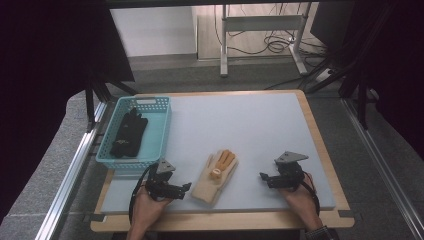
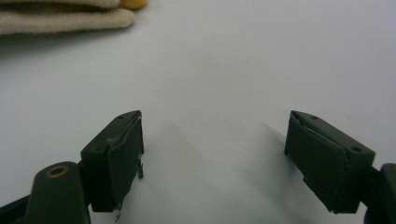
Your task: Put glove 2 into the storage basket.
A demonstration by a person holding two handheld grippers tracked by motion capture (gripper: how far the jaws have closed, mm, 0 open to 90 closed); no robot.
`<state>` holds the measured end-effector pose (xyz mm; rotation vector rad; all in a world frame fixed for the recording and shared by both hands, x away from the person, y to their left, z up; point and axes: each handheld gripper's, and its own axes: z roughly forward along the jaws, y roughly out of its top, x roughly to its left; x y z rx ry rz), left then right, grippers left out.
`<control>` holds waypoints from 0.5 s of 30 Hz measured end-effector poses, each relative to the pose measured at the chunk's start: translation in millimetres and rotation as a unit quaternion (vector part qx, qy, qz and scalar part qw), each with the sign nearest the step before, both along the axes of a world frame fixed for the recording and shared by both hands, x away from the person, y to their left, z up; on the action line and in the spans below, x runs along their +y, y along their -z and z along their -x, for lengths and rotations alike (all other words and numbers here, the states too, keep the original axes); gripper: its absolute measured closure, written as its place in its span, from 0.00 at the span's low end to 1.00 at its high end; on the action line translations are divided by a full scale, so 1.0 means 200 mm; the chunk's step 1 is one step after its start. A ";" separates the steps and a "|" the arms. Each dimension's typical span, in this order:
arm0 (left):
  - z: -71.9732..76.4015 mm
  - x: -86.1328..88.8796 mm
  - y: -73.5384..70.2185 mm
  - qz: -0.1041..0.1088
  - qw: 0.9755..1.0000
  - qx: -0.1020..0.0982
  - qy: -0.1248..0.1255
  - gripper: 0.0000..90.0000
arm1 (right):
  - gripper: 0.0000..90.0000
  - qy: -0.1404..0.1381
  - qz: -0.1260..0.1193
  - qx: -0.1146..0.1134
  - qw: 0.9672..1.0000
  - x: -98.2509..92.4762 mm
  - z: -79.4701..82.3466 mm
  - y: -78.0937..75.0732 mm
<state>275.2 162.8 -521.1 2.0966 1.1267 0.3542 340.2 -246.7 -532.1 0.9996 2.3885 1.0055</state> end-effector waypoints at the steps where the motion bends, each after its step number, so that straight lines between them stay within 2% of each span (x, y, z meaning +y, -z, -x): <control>1: 0.00 0.00 0.00 0.000 1.000 0.000 0.000 0.06 | 0.21 0.000 0.000 0.000 1.000 0.00 0.00 0.00; 5: -0.01 -0.05 -0.05 0.004 1.000 0.003 0.010 0.05 | 0.21 0.000 0.000 0.000 1.000 0.00 0.00 0.00; 7: -0.01 -0.07 -0.07 0.010 1.000 0.010 0.015 0.04 | 0.21 0.000 -0.001 0.000 1.000 0.00 0.00 0.00; 8: -0.03 -0.10 -0.08 0.024 0.999 0.022 0.022 0.02 | 0.21 0.000 -0.001 0.001 1.000 0.00 0.00 0.00; 10: -0.04 -0.12 -0.09 0.030 0.999 0.023 0.027 0.01 | 0.21 0.000 -0.002 0.001 1.000 0.00 0.00 0.00; 15: -0.07 -0.20 -0.11 0.027 0.998 0.028 0.041 0.00 | 0.21 0.000 -0.002 0.001 1.000 0.00 0.00 0.00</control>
